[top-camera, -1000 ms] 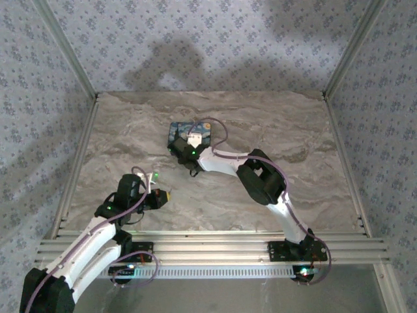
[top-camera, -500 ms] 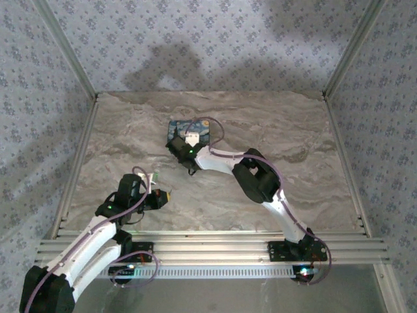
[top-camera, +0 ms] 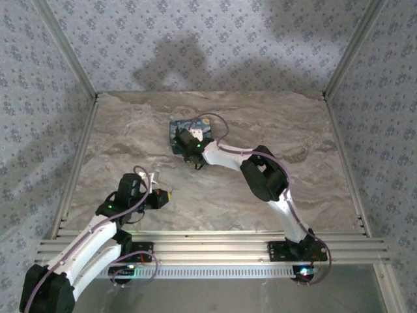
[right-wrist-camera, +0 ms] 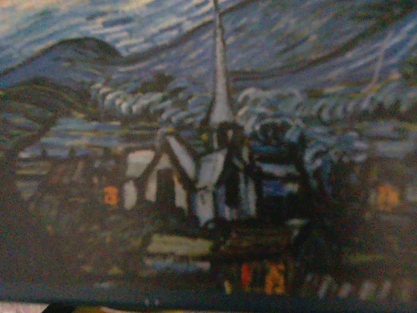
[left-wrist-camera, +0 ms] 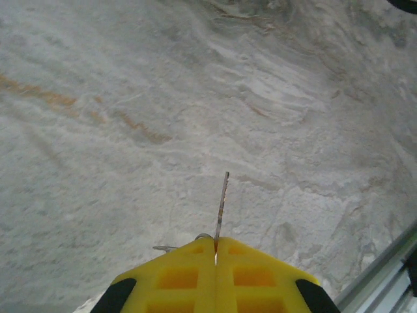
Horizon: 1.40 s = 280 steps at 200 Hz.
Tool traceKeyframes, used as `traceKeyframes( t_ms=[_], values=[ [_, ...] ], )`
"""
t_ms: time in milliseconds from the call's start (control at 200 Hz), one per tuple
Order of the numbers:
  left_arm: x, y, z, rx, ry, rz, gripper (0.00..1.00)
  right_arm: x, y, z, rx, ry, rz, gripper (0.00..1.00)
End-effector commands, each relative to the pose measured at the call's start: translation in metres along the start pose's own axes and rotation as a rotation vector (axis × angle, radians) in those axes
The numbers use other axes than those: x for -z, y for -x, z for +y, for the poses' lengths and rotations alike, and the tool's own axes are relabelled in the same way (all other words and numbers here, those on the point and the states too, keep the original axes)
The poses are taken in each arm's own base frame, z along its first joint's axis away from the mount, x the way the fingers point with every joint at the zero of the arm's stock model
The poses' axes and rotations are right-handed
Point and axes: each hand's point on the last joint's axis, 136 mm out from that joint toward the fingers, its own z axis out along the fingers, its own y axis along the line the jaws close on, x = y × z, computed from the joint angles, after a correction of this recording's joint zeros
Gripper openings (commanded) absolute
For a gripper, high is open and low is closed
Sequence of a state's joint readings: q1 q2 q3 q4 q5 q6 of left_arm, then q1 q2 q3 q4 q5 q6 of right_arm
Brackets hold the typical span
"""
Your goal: Unlock the padlock with the key
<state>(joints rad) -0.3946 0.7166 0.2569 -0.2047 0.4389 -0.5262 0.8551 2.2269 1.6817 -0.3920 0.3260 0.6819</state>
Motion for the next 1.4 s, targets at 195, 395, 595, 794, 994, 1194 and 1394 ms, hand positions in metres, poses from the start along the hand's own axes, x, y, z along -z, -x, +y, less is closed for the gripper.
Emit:
traceKeyframes(
  t_ms=[195, 395, 595, 794, 994, 1194, 1394],
  values=[
    [-0.015, 0.011, -0.036, -0.192, -0.163, -0.046, 0.0, 0.053, -0.046, -0.018, -0.033, 0.136, 0.175, 0.0],
    [-0.036, 0.016, -0.051, -0.216, -0.216, -0.015, 0.0, 0.072, -0.068, -0.018, -0.111, 0.242, 0.249, 0.0],
    [-0.064, 0.023, -0.065, -0.235, -0.251, -0.025, 0.0, 0.091, -0.068, -0.02, -0.173, 0.283, 0.241, 0.0],
    [-0.079, 0.036, -0.073, -0.238, -0.289, -0.064, 0.0, 0.102, -0.067, -0.02, -0.257, 0.334, 0.237, 0.0],
    [-0.08, 0.047, -0.072, -0.238, -0.276, -0.117, 0.0, 0.108, -0.062, -0.013, -0.295, 0.372, 0.239, 0.0],
    [-0.079, 0.055, -0.076, -0.241, -0.284, -0.152, 0.0, 0.11, -0.058, -0.005, -0.348, 0.419, 0.246, 0.0],
    [-0.08, 0.052, -0.069, -0.244, -0.255, -0.157, 0.0, 0.115, -0.053, -0.001, -0.385, 0.455, 0.258, 0.0]
  ],
)
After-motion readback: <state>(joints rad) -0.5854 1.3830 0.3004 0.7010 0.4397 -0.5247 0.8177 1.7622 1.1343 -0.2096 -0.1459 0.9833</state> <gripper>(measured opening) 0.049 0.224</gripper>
